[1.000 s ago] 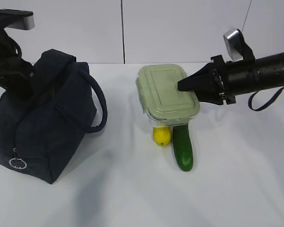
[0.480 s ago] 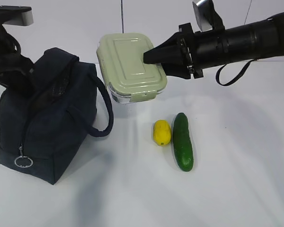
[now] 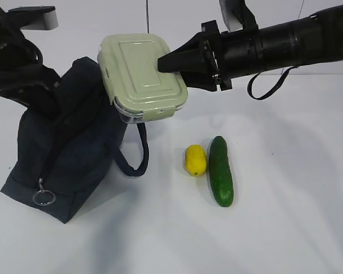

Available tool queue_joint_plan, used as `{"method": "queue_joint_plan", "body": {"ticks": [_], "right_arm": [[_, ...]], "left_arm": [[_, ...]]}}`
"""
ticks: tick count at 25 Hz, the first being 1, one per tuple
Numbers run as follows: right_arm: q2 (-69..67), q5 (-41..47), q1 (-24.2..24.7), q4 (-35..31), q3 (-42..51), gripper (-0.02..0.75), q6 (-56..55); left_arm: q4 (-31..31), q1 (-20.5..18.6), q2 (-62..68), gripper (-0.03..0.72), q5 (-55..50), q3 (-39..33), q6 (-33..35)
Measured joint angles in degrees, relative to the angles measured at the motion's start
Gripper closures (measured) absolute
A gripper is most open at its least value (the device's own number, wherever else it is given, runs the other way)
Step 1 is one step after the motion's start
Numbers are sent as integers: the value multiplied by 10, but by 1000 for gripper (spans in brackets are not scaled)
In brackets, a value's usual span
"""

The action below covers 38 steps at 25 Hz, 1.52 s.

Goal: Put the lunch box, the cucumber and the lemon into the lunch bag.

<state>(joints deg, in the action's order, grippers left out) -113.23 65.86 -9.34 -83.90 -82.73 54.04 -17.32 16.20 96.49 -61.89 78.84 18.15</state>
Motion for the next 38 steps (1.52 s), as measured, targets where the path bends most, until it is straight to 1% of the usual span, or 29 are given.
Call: {"method": "queue_joint_plan", "body": {"ticks": [7,16,26,33,38], "right_arm": [[-35,3,-12,-7,-3,377,0],[-86,2,-33,-4,-4,377,2],[-114,0,-42,-4,-4,377,2],[-131,-5,-73,-52,-6,379,31],[-146,-5,-85,-75,-31,379,39]], "left_arm": [[-17,9,-6,678,3,0,-1],[-33,9,-7,678,9,0,-1],[-67,9,-7,680,15,0,0],[-83,10,-7,680,11,0,6],[-92,10,-7,680,9,0,8]]}}
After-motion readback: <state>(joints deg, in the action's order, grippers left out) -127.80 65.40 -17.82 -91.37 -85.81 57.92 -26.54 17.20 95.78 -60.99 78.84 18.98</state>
